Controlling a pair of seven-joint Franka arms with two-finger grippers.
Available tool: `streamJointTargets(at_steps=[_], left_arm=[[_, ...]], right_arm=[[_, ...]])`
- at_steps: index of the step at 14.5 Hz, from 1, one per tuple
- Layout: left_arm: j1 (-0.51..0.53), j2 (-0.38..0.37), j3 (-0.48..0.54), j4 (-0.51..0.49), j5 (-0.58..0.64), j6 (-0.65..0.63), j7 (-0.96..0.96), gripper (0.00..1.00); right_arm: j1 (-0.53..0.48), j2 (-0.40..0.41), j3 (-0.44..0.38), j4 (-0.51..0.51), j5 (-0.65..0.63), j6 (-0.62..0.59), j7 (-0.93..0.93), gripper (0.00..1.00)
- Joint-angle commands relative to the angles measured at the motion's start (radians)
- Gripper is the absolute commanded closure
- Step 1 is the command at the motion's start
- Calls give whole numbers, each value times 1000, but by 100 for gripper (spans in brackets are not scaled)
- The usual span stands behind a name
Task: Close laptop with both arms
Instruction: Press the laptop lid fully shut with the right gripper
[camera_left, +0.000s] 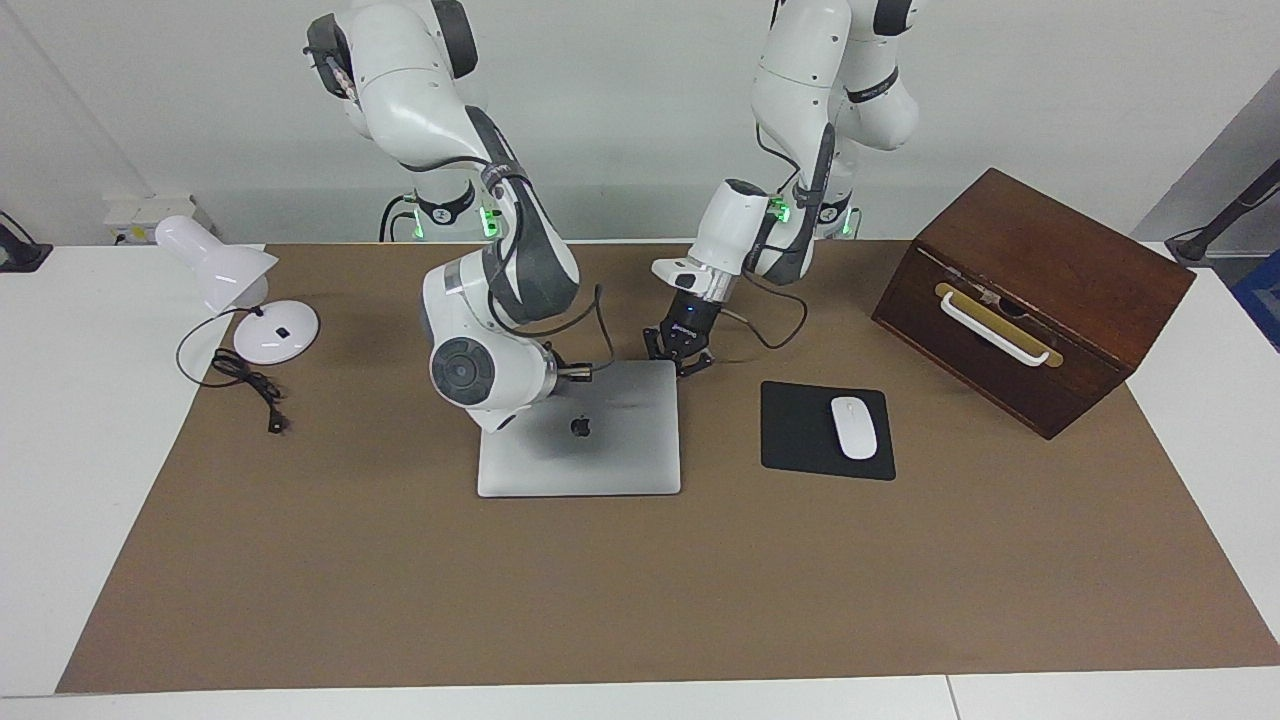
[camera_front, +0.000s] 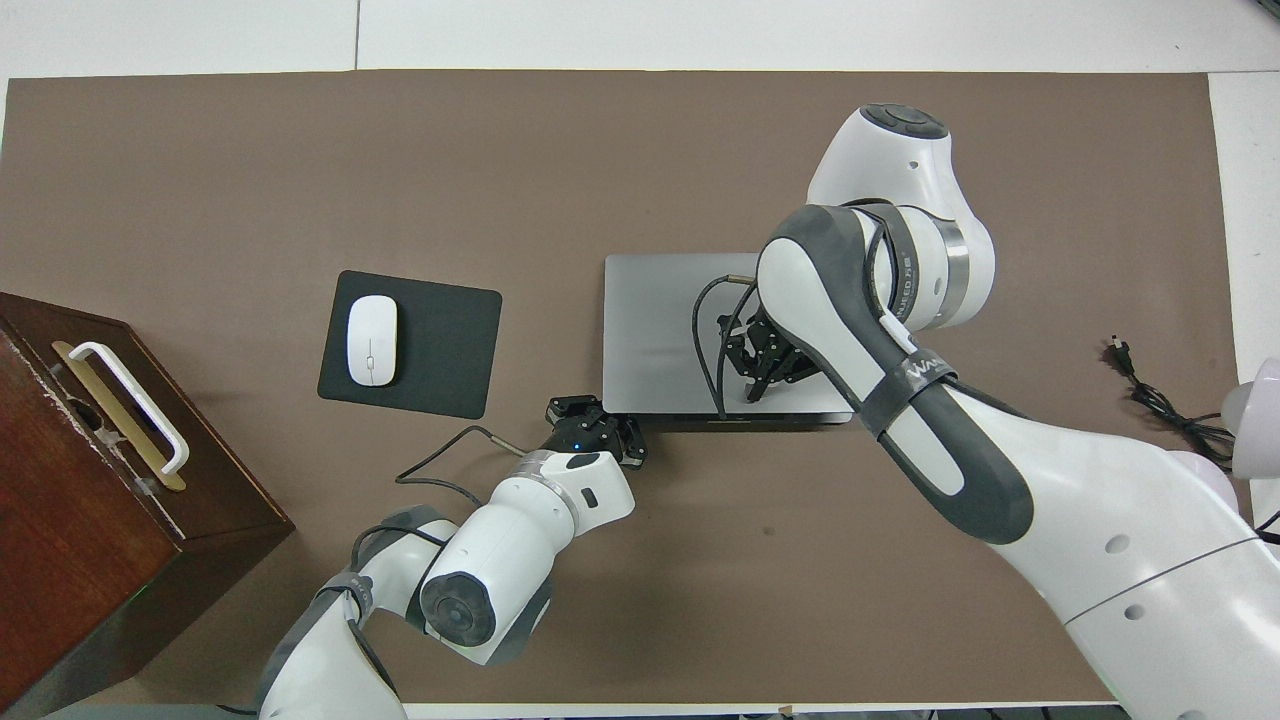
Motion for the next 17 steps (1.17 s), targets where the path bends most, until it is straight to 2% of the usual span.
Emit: streamJointTargets(at_steps=[1,7,15,17], left_arm=[[24,70,11,-12,3,-2,24,100],[26,70,11,-12,3,-2,24,100],[27,64,11,-9,2,-11,-7,100],[38,56,11,-9,2,-29,-8,100]], right_arm=[[1,-37,7,-50,4,26,25,100],[1,-60,7,-32,7,26,51,100],[-34,-181,-35,30,1,19,40,100],[-57,-214,-53,60,-39,2,8,100]])
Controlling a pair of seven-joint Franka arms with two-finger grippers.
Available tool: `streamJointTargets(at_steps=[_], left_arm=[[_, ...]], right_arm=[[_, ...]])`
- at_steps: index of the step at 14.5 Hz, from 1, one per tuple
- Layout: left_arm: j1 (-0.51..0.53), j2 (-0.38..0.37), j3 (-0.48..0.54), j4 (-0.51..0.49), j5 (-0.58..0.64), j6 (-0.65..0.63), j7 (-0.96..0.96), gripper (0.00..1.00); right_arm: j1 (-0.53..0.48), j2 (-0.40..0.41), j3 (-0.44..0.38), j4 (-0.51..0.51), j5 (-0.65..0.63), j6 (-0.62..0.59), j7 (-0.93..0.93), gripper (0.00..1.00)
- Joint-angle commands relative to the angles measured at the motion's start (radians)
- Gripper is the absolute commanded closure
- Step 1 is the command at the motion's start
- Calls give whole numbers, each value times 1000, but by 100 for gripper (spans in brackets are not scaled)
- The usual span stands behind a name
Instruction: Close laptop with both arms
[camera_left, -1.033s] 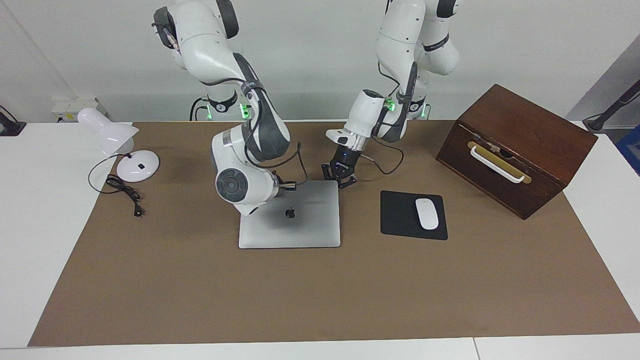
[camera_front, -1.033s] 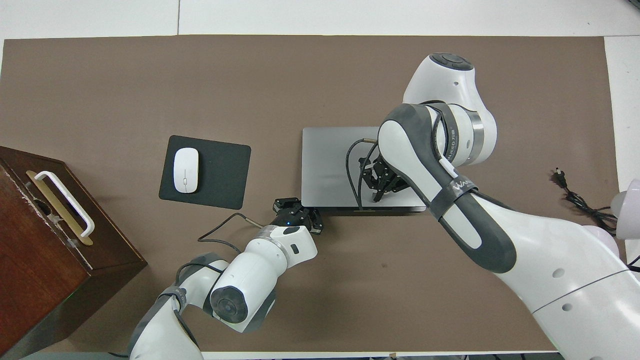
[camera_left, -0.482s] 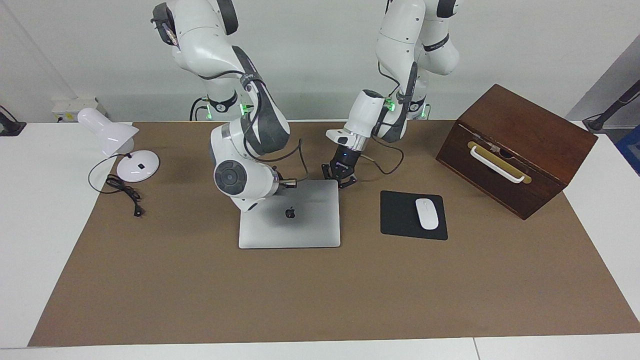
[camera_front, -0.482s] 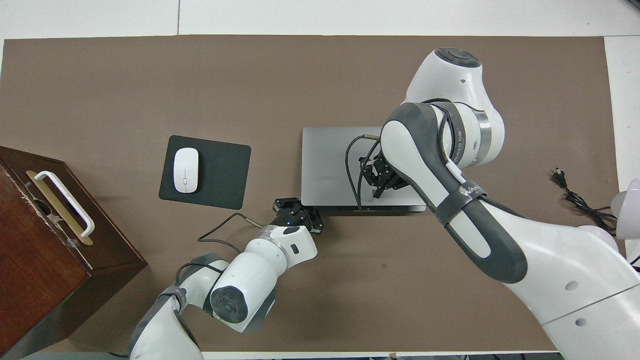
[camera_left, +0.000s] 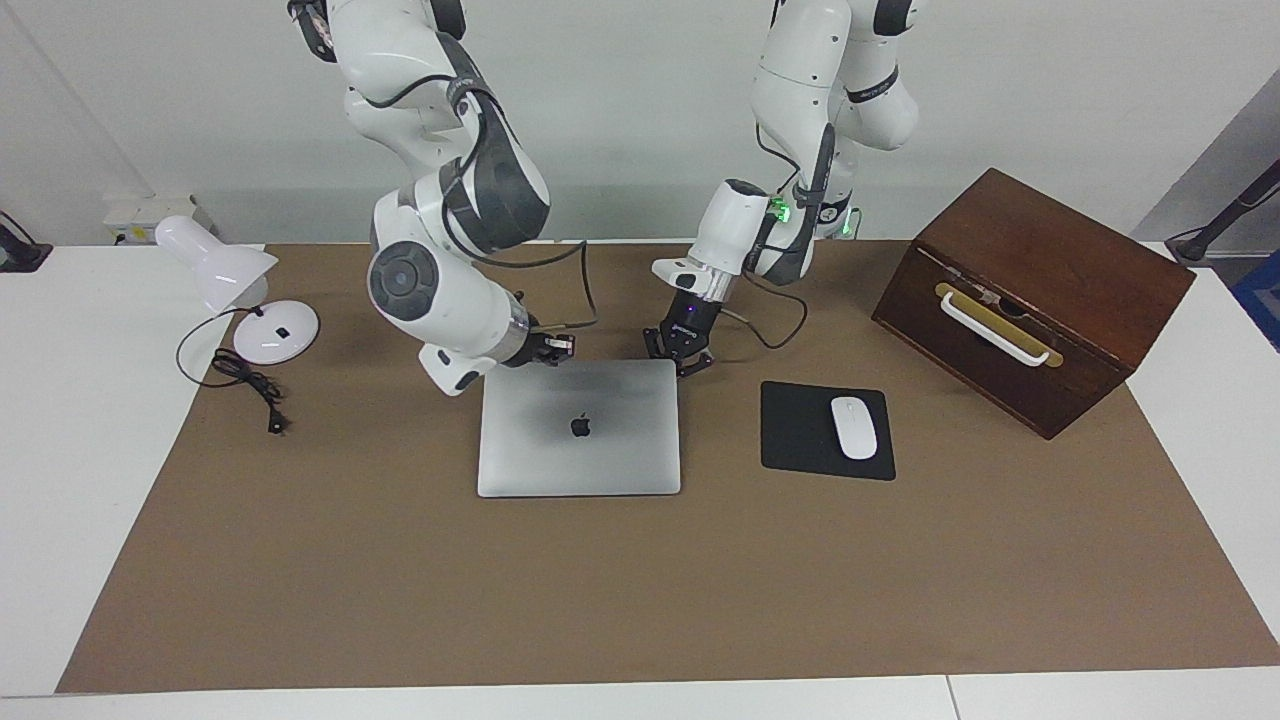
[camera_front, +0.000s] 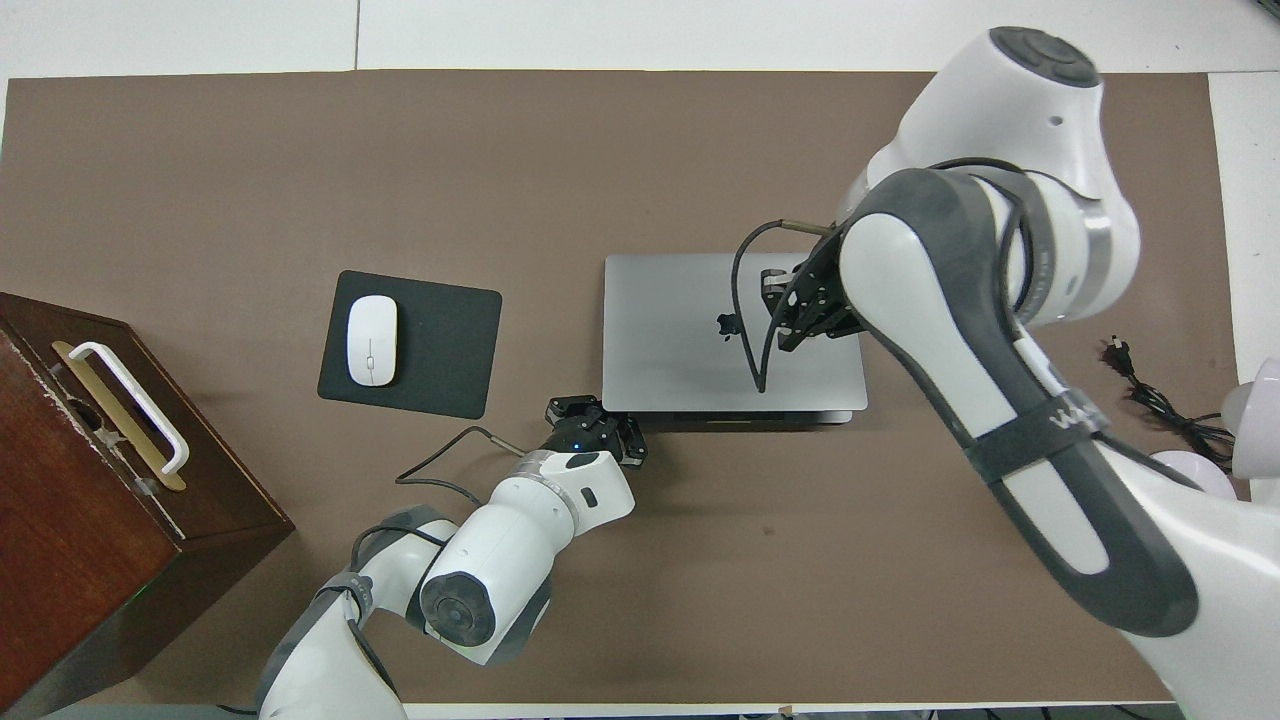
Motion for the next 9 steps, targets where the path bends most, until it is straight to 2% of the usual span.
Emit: streamJointTargets(at_steps=[1,5,9], left_arm=[[37,53,11,-11,2,-34,1,100],[39,13,11,-12,2,-86,-5,100],[56,-105,11,-29,2,-264,-2,100]], right_arm=[[-51,-51,-9,38,-61,-35,-53,100],[-134,-65,-6,147,-176,-119,-194,100],[-180,-105,-8,185,-318,-150,-362,100]])
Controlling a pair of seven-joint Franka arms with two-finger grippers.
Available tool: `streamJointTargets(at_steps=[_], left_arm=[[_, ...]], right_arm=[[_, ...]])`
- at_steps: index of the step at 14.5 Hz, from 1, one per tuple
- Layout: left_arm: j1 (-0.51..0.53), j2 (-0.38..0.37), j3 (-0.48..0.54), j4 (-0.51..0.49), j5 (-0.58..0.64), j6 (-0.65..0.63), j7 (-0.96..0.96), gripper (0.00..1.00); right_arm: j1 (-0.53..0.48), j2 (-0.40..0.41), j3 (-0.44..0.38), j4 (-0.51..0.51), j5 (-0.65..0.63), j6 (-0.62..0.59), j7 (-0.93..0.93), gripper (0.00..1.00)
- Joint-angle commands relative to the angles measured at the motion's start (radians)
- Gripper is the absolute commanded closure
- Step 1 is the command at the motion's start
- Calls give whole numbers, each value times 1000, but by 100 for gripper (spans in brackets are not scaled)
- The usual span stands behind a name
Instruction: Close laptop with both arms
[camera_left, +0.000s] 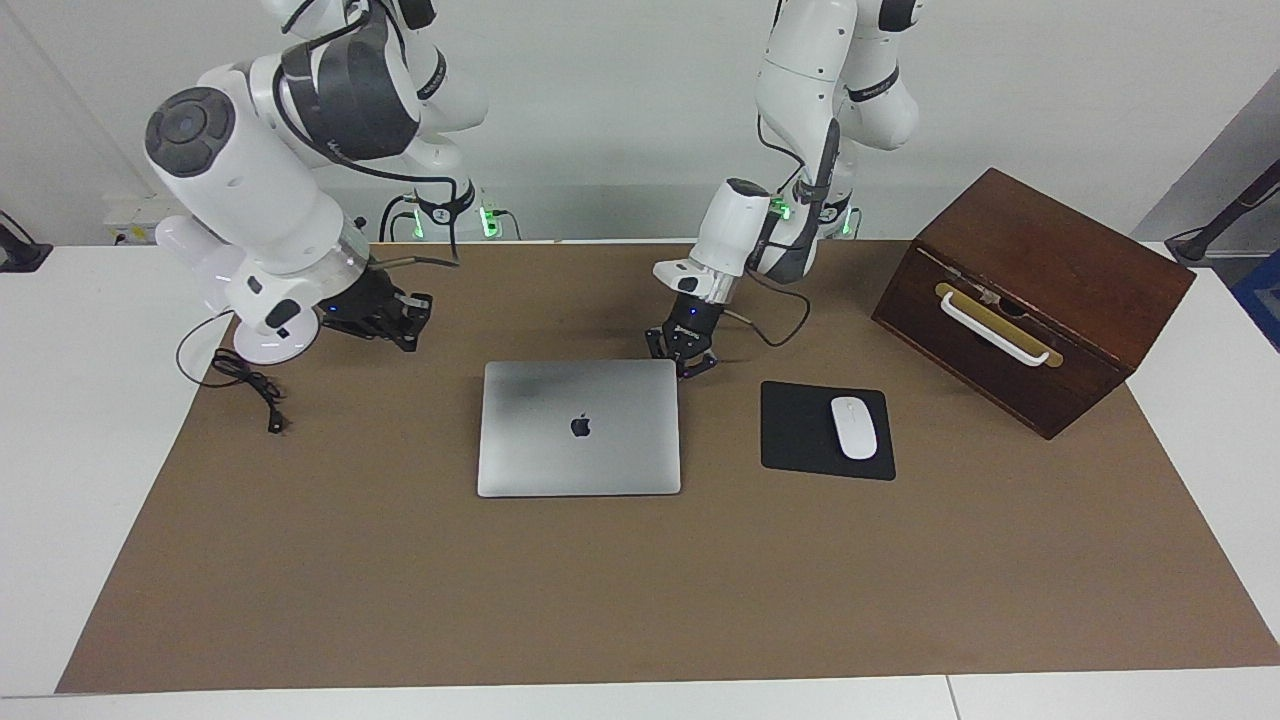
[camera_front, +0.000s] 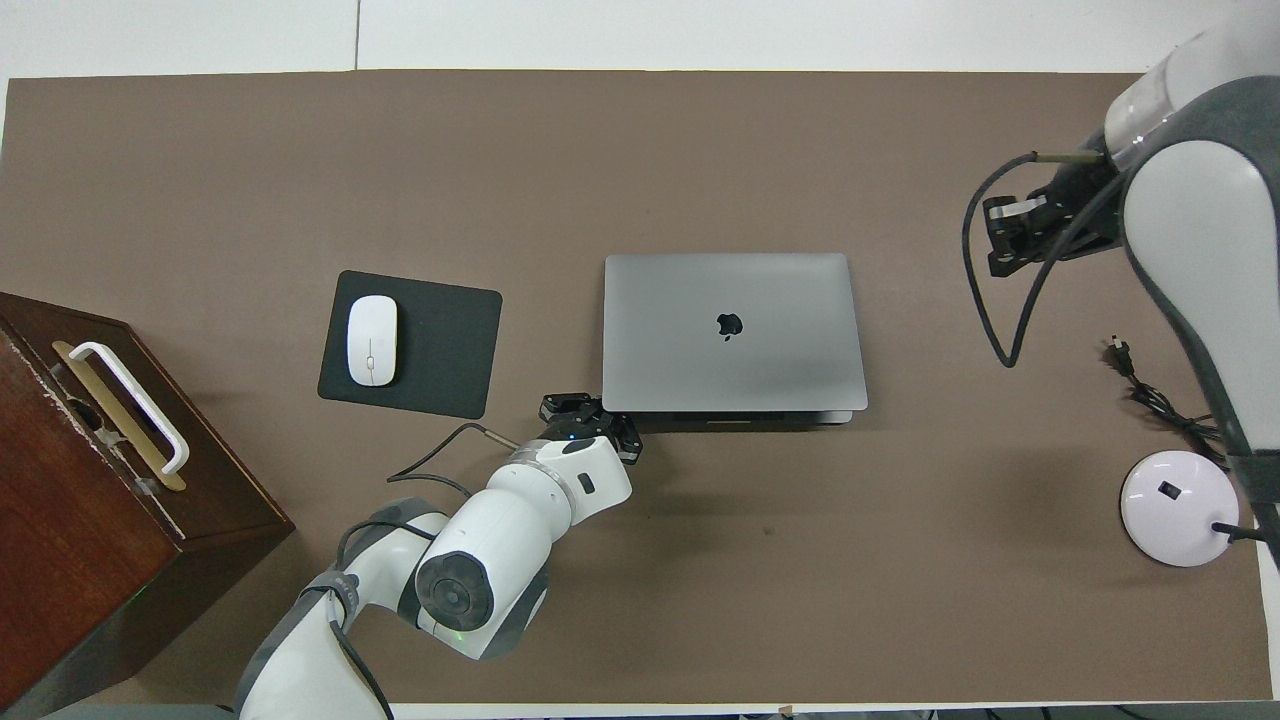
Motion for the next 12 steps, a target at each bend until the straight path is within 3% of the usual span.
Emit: streamJointTargets(at_steps=[1,4,8,10,12], left_arm=[[35,-69,5,-56,2,-109,7,100],[34,-100,5,-73,2,-149,4,100],[40,-245,7,-72,-1,-398,-2,100],[66,-318,8,-70,-1,-526,-2,100],[70,-359,10,-63,-1,-620,-6,100]], right_arm=[[-22,-45,10,20,-99,-20,-98,100],[-34,-139,26,14,-218,-19,-123,100],[-64,-222,-2,-41,-226,-19,-195,100],[-97,-239,-5,-78,-208,-20,-178,0],[-123,-255,-6,-107,-176,-22,-164,0]])
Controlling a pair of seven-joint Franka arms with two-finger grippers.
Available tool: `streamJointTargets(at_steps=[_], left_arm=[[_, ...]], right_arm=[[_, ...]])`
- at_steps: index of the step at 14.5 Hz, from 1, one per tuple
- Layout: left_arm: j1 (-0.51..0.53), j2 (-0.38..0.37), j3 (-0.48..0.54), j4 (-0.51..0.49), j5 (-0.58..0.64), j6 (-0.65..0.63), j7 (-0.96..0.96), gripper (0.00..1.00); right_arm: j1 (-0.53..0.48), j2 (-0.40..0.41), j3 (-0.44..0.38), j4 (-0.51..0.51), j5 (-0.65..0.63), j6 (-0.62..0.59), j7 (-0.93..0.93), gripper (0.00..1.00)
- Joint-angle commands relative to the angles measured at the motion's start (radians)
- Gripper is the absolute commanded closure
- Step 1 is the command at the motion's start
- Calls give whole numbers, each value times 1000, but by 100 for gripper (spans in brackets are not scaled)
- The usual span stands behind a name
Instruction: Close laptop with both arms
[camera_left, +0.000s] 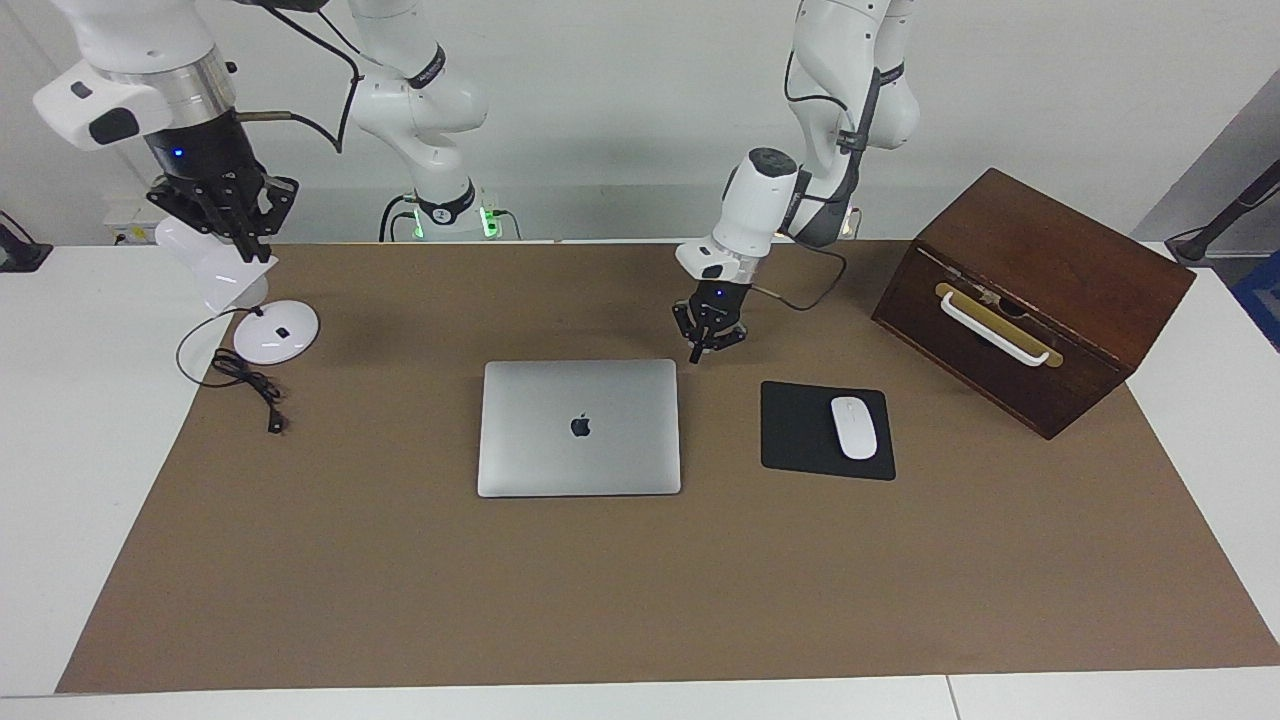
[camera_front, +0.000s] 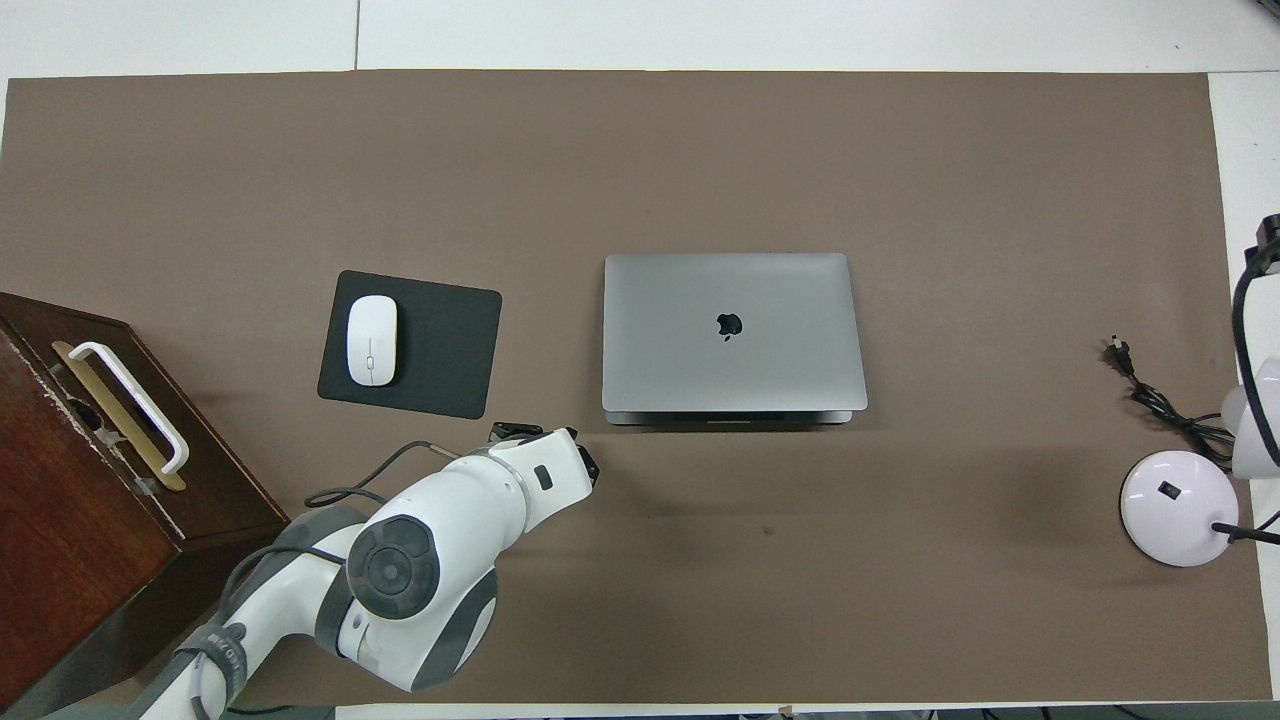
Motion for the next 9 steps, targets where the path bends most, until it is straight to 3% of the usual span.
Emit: streamJointTargets(at_steps=[1,5,7,9], left_arm=[[20,-92,-1,-19,-1,-129,-8,100],[52,-149,7,47,-1,-357,-5,100],[87,-190,8,87,1,-488,0,100],[130,-227,8,113,4,-571,4,100]], right_arm=[[-36,-39,4,-88,29,16,8,0],[-22,-115,-46,-235,55,88,38,0],[18,-119,-106,-255,75,94,40,0],[18,-122,-106,-274,76,94,70,0]])
